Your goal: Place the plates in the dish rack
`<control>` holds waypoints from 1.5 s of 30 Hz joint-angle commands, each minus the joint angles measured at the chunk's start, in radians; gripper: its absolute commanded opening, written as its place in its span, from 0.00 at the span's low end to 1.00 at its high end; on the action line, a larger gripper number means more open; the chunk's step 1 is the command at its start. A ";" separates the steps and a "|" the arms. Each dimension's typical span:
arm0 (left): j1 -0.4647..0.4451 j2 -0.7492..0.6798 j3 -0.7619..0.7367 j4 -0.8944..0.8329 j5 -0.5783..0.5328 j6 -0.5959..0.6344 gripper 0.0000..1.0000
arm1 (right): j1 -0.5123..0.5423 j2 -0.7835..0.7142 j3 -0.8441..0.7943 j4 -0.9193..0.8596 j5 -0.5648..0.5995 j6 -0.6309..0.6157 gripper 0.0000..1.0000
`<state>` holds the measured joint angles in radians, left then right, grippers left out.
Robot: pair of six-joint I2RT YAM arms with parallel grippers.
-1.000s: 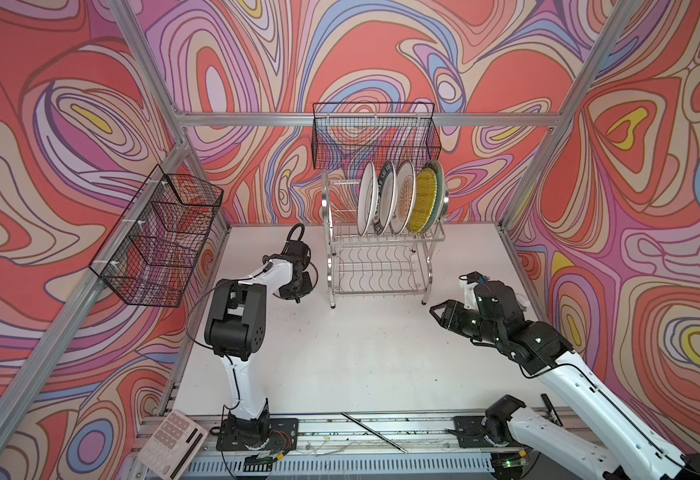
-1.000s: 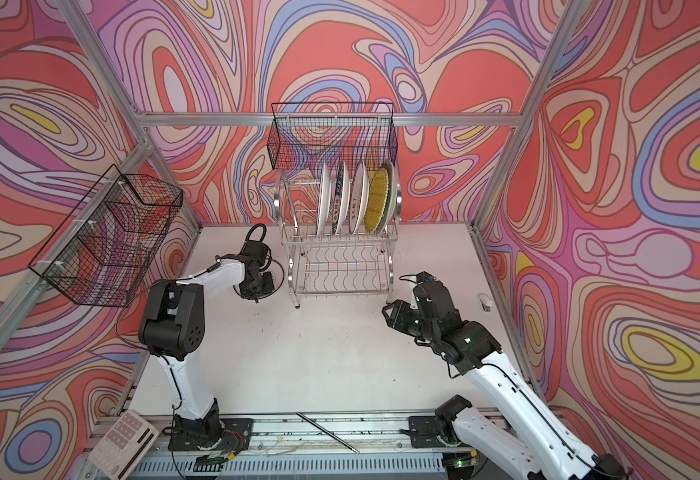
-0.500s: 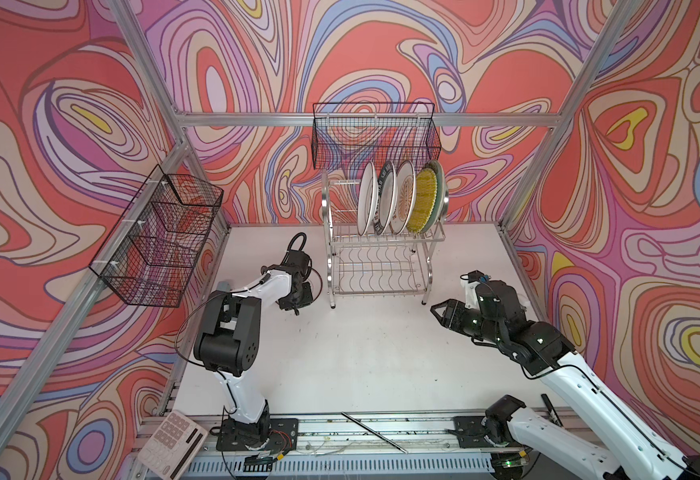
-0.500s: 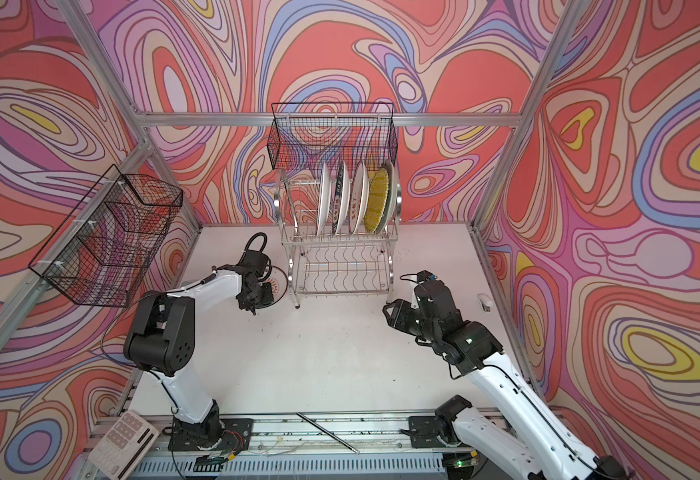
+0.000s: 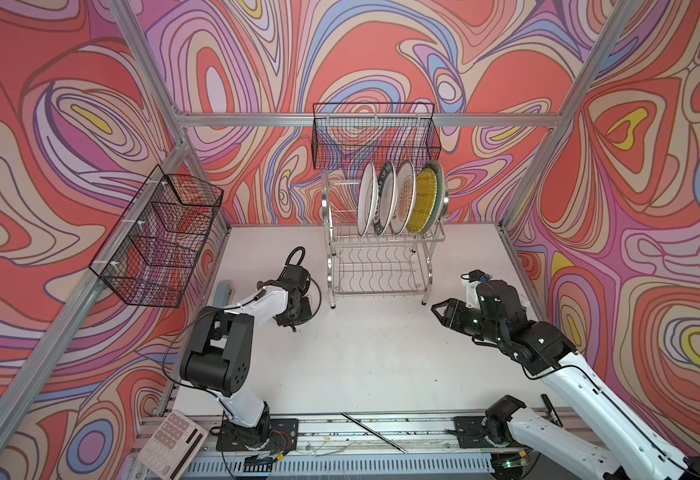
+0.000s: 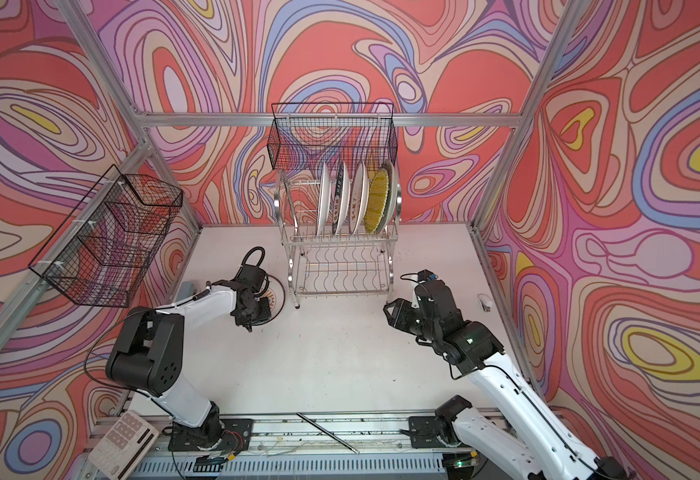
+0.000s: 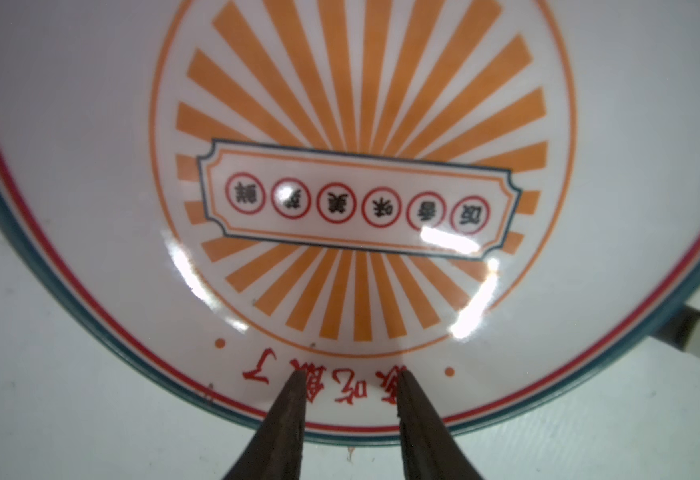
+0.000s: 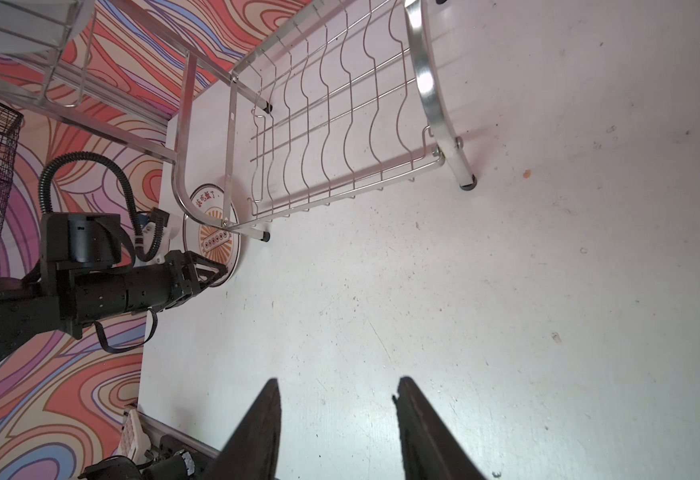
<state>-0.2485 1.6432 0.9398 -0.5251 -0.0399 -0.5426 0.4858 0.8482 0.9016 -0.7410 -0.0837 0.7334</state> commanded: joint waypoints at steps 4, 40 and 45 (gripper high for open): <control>-0.024 -0.104 -0.071 -0.037 0.019 -0.050 0.39 | 0.004 -0.003 0.025 0.001 0.015 -0.011 0.46; 0.093 0.033 0.141 0.024 0.029 0.034 0.48 | 0.136 -0.107 -0.417 0.519 -0.023 0.329 0.44; 0.115 0.154 0.296 -0.005 0.020 0.069 0.48 | 0.300 0.010 -0.448 0.611 0.080 0.381 0.44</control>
<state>-0.1375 1.7615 1.1671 -0.5266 -0.0193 -0.5125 0.7250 0.8032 0.4686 -0.2462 -0.0921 1.0538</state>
